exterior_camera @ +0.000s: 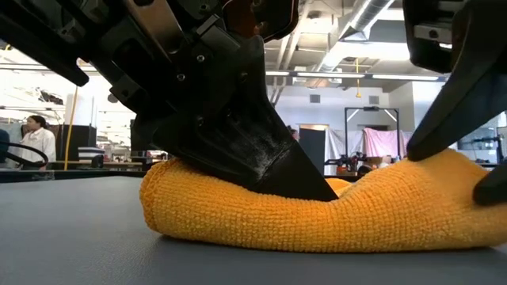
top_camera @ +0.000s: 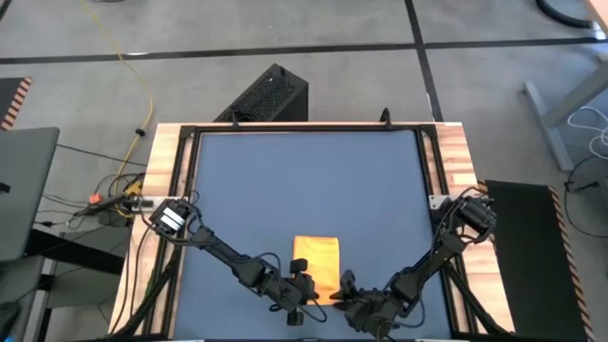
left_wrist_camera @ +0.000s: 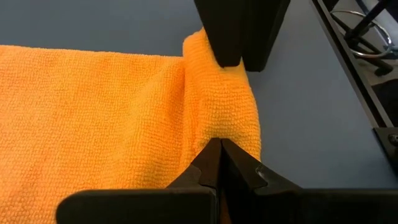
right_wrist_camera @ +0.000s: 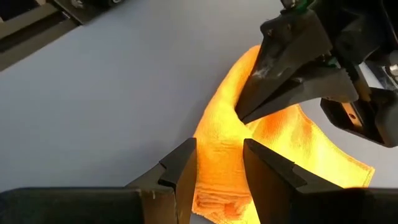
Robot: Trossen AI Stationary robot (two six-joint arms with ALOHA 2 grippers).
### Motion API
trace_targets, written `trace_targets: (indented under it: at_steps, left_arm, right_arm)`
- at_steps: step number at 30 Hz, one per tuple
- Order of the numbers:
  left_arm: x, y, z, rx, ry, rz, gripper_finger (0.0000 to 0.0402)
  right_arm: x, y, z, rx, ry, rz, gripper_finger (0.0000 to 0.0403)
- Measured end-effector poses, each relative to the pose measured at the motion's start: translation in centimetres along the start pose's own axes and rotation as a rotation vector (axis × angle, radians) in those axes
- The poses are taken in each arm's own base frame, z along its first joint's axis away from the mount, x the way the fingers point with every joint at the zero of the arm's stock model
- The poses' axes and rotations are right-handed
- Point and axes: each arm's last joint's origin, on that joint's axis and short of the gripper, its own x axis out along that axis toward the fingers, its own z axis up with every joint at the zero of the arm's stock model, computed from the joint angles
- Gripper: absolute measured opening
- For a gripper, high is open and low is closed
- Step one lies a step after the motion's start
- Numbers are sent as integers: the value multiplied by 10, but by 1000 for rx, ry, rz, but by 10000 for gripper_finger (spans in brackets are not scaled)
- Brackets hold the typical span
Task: Roll towel into tight, uniform cylinder
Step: Roll the orange microfiber towel
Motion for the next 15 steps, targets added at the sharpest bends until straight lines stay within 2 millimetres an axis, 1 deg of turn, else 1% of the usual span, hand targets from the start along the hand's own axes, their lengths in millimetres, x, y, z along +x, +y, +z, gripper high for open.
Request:
trace_targets:
  at_steps: [3, 11, 15]
  left_arm:
    - [0, 0, 0, 0, 0, 0, 0]
    - [0, 0, 0, 0, 4, -10, 0]
    - [0, 0, 0, -6, 5, -8, 0]
  right_arm:
    - [0, 0, -1, 5, 16, 2, 159]
    - [2, -2, -9, 117, 85, 45, 159]
    - [2, 0, -9, 164, 91, 57, 150]
